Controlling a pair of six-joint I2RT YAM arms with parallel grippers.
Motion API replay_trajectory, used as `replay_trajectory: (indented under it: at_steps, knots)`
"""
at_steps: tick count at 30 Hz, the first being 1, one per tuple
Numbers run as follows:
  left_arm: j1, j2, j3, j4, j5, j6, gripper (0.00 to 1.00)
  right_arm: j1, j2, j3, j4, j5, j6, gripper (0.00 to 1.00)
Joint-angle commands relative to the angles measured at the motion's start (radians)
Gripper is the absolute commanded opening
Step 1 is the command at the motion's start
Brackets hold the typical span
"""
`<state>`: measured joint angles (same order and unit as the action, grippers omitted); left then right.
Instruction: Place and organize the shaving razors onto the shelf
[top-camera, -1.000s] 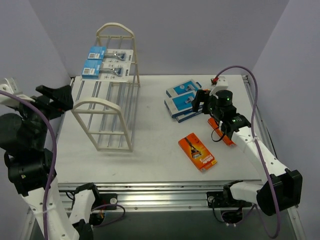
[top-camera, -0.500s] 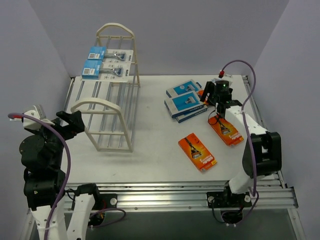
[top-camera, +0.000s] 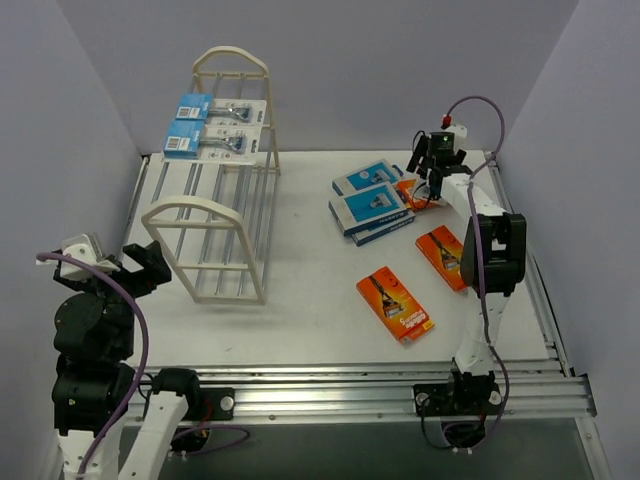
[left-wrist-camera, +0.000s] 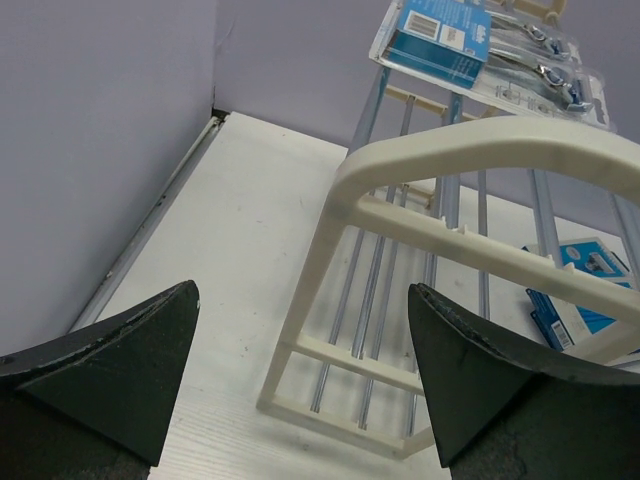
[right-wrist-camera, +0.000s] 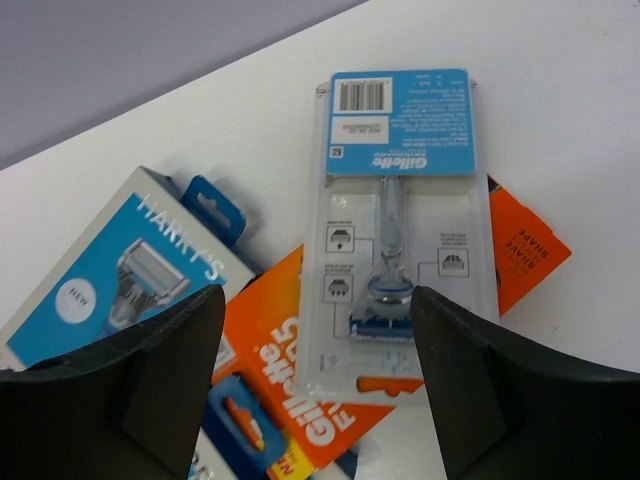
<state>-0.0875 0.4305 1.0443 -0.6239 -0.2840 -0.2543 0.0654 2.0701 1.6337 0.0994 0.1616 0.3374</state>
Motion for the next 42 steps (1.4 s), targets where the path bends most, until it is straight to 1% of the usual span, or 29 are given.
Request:
replay_trajectory:
  at_steps: [1,6,9,13,17,18,19,20,22,23,25,29,32,34,35,37,38,39,42]
  knots:
    - [-0.029,-0.013,-0.012,0.029,-0.095,0.024,0.94,-0.036,0.065,0.096,-0.038,0.029,0.005,0.7]
    - [-0.07,-0.038,-0.017,0.032,-0.147,0.041,0.94,-0.061,0.146,0.156,-0.038,-0.003,-0.014,0.69]
    - [-0.08,-0.042,-0.02,0.039,-0.167,0.043,0.94,-0.061,0.2,0.204,-0.079,-0.023,-0.044,0.68]
    - [-0.084,-0.041,-0.023,0.047,-0.164,0.036,0.94,-0.061,0.211,0.166,-0.076,-0.06,-0.051,0.64]
    - [-0.087,-0.041,-0.024,0.039,-0.159,0.027,0.94,-0.061,0.194,0.083,-0.047,-0.073,-0.044,0.52]
    - [-0.089,-0.039,-0.018,0.032,-0.158,0.027,0.94,-0.061,0.182,0.068,-0.043,-0.073,-0.046,0.42]
    - [-0.092,-0.039,-0.014,0.027,-0.158,0.027,0.94,-0.061,0.174,0.043,-0.041,-0.071,-0.044,0.36]
    - [-0.092,-0.038,-0.01,0.023,-0.161,0.024,0.94,-0.061,0.17,0.032,-0.04,-0.071,-0.041,0.25]
    - [-0.093,-0.039,0.003,0.012,-0.164,0.02,0.94,-0.061,0.148,0.005,-0.036,-0.083,-0.037,0.14]
    - [-0.093,-0.039,0.008,0.009,-0.164,0.013,0.94,-0.061,0.14,0.0,-0.038,-0.086,-0.032,0.06]
    - [-0.093,-0.039,0.019,0.003,-0.158,0.003,0.94,-0.061,0.116,-0.008,-0.041,-0.103,-0.023,0.0]
    - [-0.095,-0.038,0.045,-0.016,-0.146,-0.042,0.94,-0.061,0.039,-0.047,-0.049,-0.129,0.001,0.0]
    - [-0.095,-0.052,0.083,-0.049,-0.141,-0.086,0.94,-0.061,-0.091,-0.096,-0.037,-0.145,0.005,0.0]
    - [-0.093,-0.065,0.105,-0.054,-0.117,-0.106,0.94,-0.056,-0.155,-0.179,-0.006,-0.145,0.017,0.0]
    - [-0.093,-0.065,0.112,-0.056,-0.106,-0.12,0.94,-0.055,-0.224,-0.213,0.005,-0.148,0.025,0.0]
    - [-0.095,-0.047,0.138,-0.077,-0.081,-0.141,0.94,-0.05,-0.29,-0.302,0.031,-0.152,0.034,0.0]
    - [-0.093,-0.041,0.16,-0.085,-0.072,-0.154,0.94,-0.042,-0.359,-0.331,0.042,-0.152,0.034,0.0]
    - [-0.093,-0.023,0.169,-0.094,-0.061,-0.155,0.94,-0.041,-0.39,-0.388,0.052,-0.152,0.035,0.0]
    - [-0.095,0.01,0.223,-0.109,-0.04,-0.161,0.94,-0.032,-0.519,-0.458,0.089,-0.235,0.038,0.0]
